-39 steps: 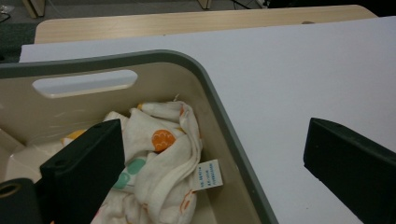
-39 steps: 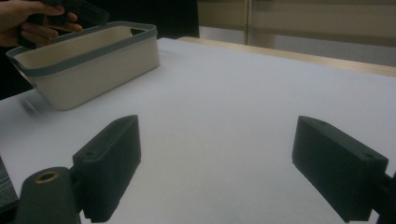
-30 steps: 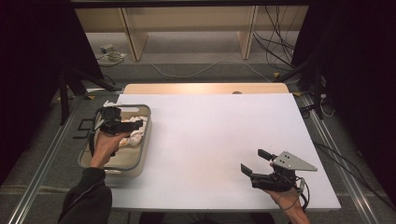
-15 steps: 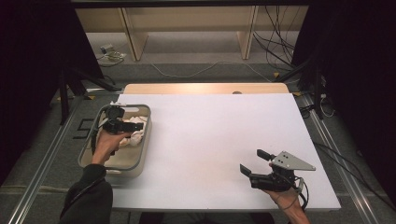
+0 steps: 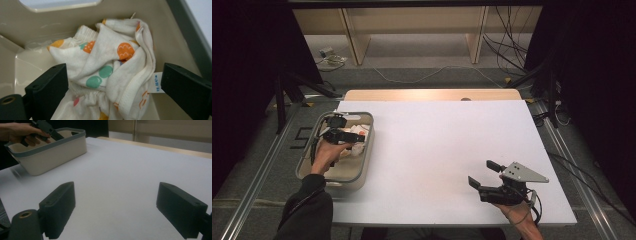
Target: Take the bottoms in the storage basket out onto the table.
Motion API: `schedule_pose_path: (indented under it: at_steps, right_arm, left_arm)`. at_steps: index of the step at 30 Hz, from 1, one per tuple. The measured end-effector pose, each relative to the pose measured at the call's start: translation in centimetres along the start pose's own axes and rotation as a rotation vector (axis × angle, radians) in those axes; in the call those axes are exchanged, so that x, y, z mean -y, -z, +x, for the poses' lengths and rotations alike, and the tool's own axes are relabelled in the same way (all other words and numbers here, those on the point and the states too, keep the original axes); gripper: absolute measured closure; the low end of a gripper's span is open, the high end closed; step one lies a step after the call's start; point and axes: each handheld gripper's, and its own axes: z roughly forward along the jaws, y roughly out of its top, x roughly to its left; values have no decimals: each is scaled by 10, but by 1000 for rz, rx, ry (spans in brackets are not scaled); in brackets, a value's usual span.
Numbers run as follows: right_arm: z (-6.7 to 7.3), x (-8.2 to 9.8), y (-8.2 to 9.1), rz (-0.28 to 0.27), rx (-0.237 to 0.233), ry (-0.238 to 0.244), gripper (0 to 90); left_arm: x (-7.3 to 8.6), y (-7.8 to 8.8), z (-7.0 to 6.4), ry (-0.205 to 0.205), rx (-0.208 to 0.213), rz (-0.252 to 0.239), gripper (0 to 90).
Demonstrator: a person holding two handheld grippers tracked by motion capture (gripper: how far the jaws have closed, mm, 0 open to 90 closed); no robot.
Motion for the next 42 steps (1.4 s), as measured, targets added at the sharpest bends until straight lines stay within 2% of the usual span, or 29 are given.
schedule_pose_path:
  at_steps: [11,21,24,29,33,36,42]
  right_arm:
    - [0,0,-2,2,-5,3,164]
    - [0,1,-2,4,-5,2,166]
    - [0,1,-2,7,-5,3,166]
    - [0,1,-2,6,-5,4,167]
    - [0,1,-2,10,-4,6,168]
    - [1,1,-3,12,-2,7,169]
    - [1,1,-3,14,-1,6,171]
  left_arm:
    - [3,-13,2,13,7,78,77]
    - [4,-19,1,17,2,122,106]
    - [5,-24,1,12,-10,146,116]
    - [5,-25,-2,-9,-33,154,162]
    - [6,-25,-5,-44,-69,161,242]
    - [7,-24,-6,-56,-91,157,350]
    - [8,-22,-4,-52,-100,136,564]
